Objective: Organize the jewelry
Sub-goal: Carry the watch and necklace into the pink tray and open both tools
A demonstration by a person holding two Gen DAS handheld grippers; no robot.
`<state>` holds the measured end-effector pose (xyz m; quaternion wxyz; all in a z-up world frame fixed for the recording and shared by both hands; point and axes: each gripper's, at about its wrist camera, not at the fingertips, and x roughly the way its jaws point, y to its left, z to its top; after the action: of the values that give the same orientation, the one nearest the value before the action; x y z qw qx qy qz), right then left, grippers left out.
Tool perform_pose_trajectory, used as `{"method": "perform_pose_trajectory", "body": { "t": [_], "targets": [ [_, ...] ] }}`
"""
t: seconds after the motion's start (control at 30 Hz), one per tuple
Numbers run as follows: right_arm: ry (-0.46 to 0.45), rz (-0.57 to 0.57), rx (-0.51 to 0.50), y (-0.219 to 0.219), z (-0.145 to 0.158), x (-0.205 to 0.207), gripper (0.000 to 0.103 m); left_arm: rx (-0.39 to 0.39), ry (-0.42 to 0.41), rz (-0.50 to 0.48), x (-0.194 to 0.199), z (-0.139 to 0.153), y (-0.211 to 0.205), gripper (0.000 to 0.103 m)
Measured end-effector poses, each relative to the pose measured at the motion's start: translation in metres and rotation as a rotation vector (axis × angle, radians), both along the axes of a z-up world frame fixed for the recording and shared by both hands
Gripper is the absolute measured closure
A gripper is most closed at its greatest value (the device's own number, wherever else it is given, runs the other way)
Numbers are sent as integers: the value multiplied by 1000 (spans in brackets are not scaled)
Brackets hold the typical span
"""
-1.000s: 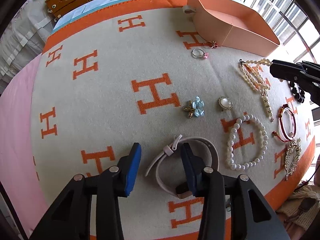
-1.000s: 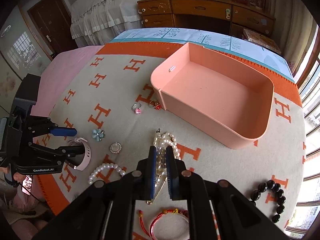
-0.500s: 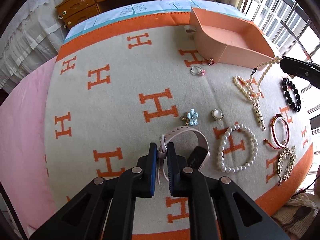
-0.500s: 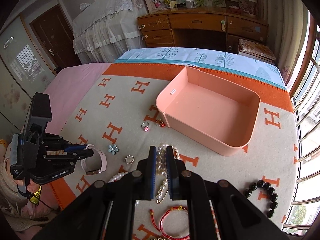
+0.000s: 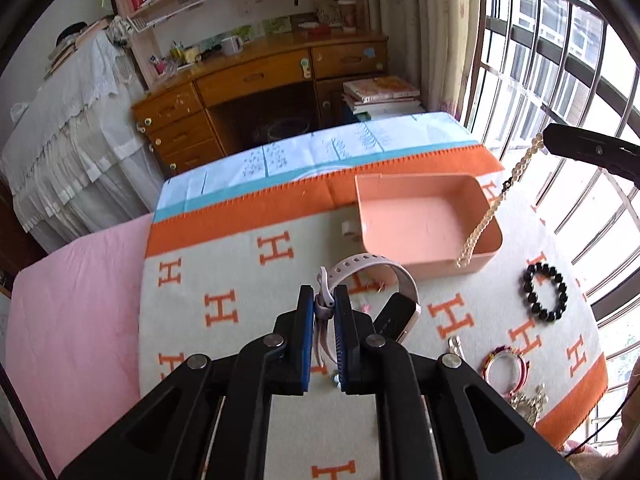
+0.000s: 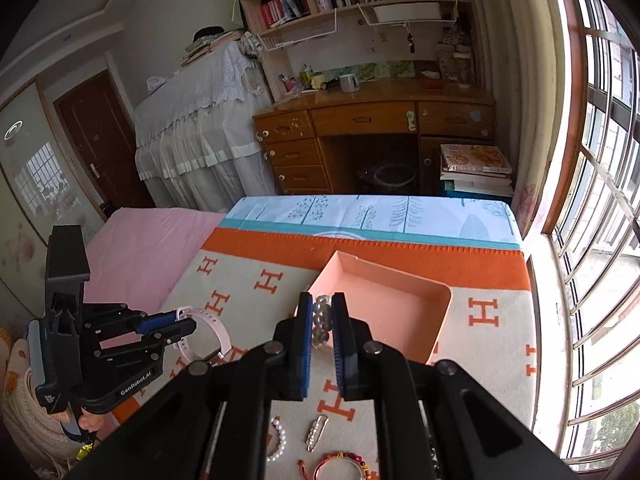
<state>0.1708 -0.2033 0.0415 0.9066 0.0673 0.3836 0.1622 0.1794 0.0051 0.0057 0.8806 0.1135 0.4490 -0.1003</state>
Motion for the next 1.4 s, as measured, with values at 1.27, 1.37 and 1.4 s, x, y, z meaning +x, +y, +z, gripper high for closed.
{"method": "perform_pose_trajectory", "body": {
  "t": [1.27, 1.37, 1.4],
  "targets": [
    [146, -79, -2, -39, -62, 43, 93, 156, 53, -31, 62, -111, -92, 90],
    [140, -76, 0, -39, -61, 41, 93, 151, 59, -26, 59, -110, -90, 89],
    [141, -75, 2, -39, -61, 42, 93, 150, 60, -24, 58, -110, -90, 89]
  ]
}}
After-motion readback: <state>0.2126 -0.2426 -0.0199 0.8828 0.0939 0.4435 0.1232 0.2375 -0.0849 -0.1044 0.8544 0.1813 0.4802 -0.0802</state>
